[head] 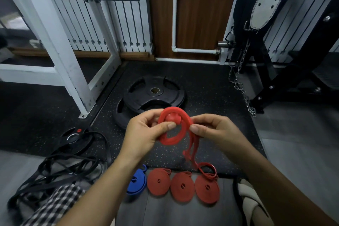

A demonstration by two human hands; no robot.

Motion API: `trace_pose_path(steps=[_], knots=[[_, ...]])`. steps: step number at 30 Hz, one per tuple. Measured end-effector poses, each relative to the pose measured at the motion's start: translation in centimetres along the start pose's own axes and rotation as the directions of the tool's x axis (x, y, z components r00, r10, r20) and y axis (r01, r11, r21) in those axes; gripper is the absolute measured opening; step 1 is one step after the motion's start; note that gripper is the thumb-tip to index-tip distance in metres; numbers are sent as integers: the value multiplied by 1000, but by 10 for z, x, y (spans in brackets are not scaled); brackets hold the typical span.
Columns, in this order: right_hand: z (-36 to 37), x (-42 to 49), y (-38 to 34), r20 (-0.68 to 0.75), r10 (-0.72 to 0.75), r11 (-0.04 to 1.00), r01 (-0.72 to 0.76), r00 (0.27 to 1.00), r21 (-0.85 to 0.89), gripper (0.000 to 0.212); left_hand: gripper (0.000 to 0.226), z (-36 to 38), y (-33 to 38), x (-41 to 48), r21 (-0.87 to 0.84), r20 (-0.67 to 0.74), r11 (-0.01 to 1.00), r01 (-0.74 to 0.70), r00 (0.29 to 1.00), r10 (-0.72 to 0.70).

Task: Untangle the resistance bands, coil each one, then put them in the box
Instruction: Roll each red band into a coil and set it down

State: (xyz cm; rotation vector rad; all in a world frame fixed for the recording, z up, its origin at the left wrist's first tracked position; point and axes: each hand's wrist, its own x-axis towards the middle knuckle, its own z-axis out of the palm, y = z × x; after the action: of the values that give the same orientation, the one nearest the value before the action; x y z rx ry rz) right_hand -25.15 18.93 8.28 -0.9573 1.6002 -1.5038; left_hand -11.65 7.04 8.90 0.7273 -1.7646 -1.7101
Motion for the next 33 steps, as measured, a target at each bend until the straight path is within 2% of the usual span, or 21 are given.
trace_pose_path(steps=[3,5,9,13,16,22,25,28,30,31,32,33], knots=[[6,0,2,-34,13,998,-11,999,55,22,23,9,-2,-2,-139,-53,990,14,998,-21],[12,1,5,-72,27,996,-20,997,90,24,21,16,-6,-3,-171,-95,985,8,995,-24],[19,1,7,-177,-6,994,26,984,109,15,20,22,-12,-5,-138,-137,990,-37,990,18],[16,-1,1,-274,-70,993,92,959,70,20,21,22,-10,-2,-66,-117,996,-64,992,57],[12,-1,-1,-241,-74,996,84,968,32,20,22,20,-9,-1,-60,-111,996,-63,992,56],[13,-1,2,-190,-7,991,31,982,127,27,17,20,-11,-6,-168,-151,984,-58,988,32],[17,-1,3,-136,-11,986,34,991,166,26,17,23,-13,-7,-253,-175,967,-19,984,-26],[19,1,2,-96,-28,979,47,995,200,26,16,24,-13,-9,-330,-131,942,63,985,-112],[15,3,0,-120,-64,991,76,991,107,20,26,17,-12,-6,-232,-41,967,109,992,-122],[11,4,1,-140,-88,996,88,986,-5,16,37,11,-12,-4,-77,-10,993,84,996,-85],[7,5,2,-154,-119,982,94,981,-164,16,51,4,-11,-1,165,5,986,0,1000,0],[5,5,3,-156,-155,936,95,975,-340,15,62,-2,-11,2,427,34,897,-117,993,114]])
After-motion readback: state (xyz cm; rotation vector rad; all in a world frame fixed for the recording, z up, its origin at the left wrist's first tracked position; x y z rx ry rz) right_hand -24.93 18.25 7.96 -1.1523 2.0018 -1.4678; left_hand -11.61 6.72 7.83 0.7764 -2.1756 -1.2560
